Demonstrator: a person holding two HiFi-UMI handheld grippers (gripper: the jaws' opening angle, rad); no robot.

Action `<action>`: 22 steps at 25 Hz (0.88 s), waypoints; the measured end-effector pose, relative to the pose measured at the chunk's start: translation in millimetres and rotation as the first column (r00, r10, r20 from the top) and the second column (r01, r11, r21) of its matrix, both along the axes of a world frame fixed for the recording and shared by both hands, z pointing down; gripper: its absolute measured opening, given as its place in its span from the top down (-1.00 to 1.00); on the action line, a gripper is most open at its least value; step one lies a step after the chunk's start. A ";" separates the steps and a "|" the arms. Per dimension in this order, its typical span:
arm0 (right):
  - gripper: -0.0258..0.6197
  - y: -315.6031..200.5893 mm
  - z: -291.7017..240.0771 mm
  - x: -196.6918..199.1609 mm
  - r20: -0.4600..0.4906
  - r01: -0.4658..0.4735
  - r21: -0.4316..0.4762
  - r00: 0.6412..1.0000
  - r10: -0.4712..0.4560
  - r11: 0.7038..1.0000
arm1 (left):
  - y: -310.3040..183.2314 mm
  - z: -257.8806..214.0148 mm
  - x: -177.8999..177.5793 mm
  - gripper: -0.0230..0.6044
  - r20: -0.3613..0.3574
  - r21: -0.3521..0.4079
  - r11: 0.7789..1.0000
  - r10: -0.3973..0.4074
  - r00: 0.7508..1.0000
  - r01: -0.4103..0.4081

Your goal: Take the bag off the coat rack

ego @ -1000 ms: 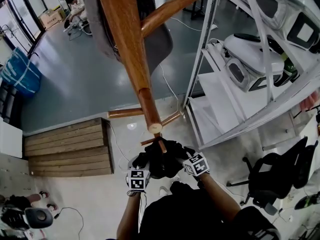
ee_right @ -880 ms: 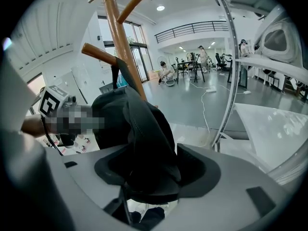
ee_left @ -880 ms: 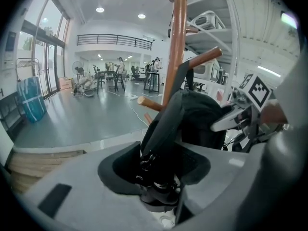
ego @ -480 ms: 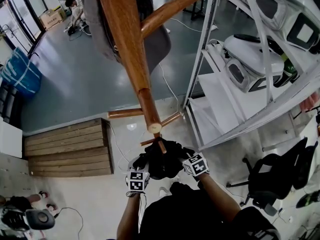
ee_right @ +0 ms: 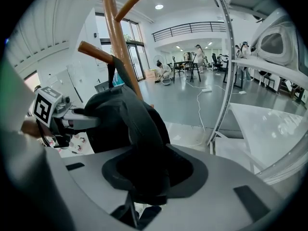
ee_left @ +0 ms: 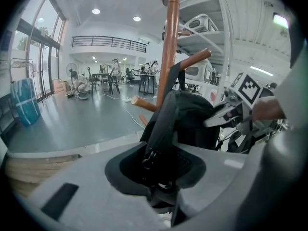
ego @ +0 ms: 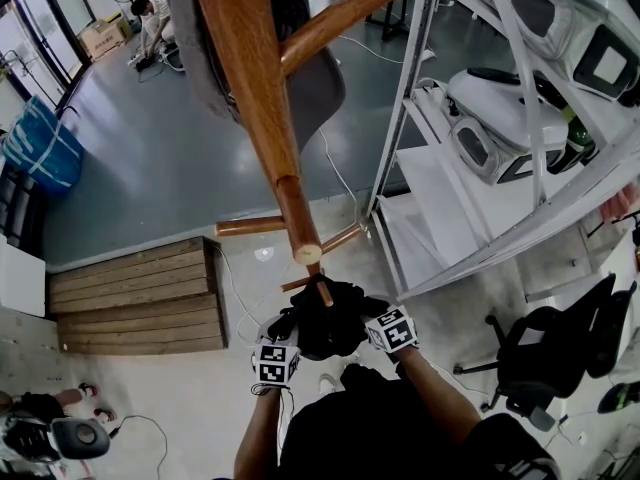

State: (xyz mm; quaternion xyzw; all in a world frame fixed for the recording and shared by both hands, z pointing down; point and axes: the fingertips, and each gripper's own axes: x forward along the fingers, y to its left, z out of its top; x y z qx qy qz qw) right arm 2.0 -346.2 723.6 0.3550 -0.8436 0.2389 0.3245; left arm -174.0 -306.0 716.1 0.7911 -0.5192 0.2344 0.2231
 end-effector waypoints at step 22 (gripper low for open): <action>0.63 9.1 -13.4 0.6 -0.006 0.009 0.036 1.000 -0.009 0.999 | 11.5 -8.6 7.1 0.63 -0.038 0.009 1.000 0.002 0.999 -0.002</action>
